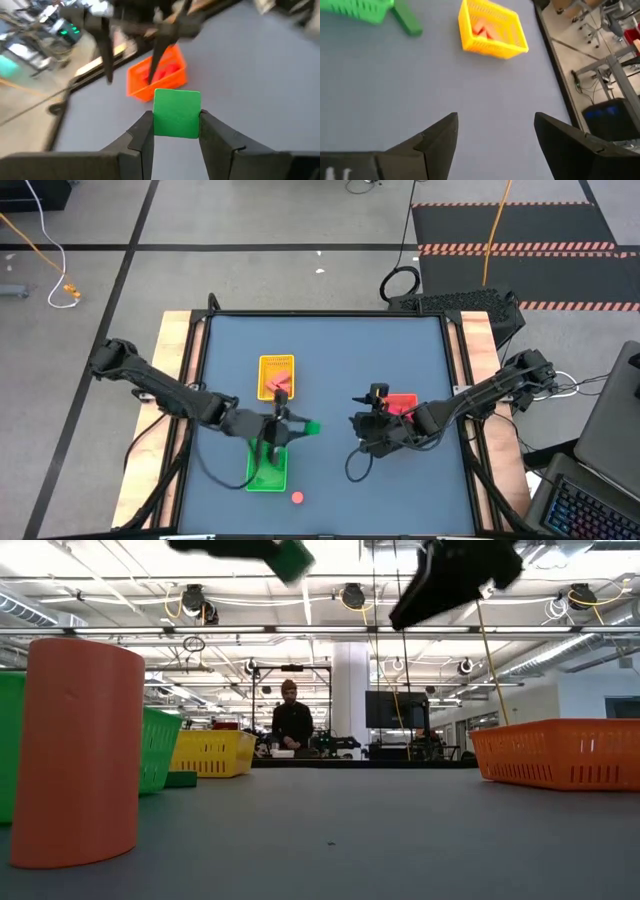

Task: Sort & place blocks by color
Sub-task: Put the green block into the green bin

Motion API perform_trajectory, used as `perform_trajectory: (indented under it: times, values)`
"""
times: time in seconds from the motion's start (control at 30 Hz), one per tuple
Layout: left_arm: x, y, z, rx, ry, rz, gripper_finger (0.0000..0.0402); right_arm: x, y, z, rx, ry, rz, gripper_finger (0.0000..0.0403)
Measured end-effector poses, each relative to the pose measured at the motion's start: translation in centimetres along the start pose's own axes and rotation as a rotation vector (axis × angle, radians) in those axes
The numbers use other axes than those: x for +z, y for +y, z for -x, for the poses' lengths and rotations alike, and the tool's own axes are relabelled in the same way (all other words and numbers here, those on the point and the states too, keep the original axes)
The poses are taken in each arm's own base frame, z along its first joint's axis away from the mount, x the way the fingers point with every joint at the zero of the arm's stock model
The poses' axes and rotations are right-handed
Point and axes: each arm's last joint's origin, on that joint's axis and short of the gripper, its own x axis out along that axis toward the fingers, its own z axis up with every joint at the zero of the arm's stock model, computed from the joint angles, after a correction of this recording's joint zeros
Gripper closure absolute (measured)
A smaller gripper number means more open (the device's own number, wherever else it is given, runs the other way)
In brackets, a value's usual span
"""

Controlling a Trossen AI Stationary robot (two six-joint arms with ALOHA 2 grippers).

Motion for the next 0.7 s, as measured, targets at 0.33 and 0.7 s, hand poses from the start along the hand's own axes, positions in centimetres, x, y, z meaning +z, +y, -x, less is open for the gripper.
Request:
perform_trajectory:
  times: [0.33,0.7]
  values:
    - [-0.9,-3.6,4.9,-0.070,0.216,0.407,0.0281,-3.0,1.5,-2.0,0.006,-0.064,0.022,0.0149]
    - [-4.4,-6.1,4.4,0.068,0.528,0.645,0.0268,-1.6,1.7,-2.1,-0.014,-0.308,0.026,0.0149]
